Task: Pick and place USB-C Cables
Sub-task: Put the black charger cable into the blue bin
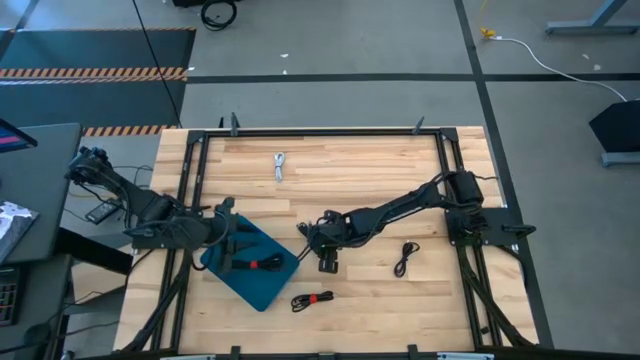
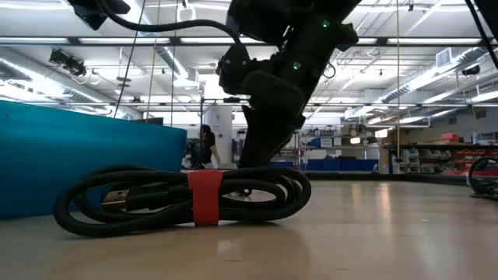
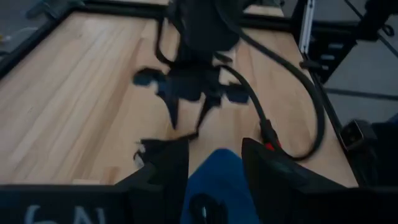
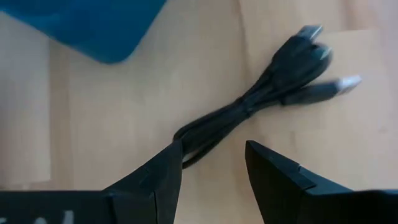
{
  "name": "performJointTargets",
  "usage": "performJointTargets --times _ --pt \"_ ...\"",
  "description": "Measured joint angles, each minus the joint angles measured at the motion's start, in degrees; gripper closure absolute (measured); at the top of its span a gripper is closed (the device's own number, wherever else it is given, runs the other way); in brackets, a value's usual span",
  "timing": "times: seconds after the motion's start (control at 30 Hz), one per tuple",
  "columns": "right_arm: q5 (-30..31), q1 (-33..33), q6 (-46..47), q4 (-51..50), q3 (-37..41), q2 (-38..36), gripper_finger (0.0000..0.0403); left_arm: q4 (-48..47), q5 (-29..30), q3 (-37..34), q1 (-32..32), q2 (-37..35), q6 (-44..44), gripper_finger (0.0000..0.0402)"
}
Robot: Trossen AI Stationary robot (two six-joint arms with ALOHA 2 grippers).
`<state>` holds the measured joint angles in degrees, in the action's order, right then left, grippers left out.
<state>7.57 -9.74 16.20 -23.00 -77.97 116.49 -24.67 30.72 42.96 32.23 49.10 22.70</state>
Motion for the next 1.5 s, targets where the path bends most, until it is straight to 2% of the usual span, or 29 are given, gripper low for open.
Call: performJointTargets --times 0.67,0.93,1.1,1.27,1.5 --pt "1.3 -0.3 4.6 3.1 -0.1 0.8 0.0221 0.0 1.0 -0.1 0.1 0.0 0.6 0.0246" --pt "3.0 0.0 2.6 5.9 -0.1 2.7 0.0230 0.3 1.0 -0.2 0.1 0.0 0.6 0.0246" --pt "7.2 -0.1 -1.0 2.8 -0.1 2.3 0.0277 0.5 1.0 -0.2 0.2 0.0 1.1 0.0246" --pt "9.5 0.1 -4.7 -0.4 -0.1 2.4 0.0380 0.3 1.0 -0.2 1.2 0.0 1.7 0.0246" --pt "12.1 -0.5 -6.1 -1.8 -1.0 0.2 0.0389 0.1 1.1 -0.2 2.2 0.0 1.9 0.0246"
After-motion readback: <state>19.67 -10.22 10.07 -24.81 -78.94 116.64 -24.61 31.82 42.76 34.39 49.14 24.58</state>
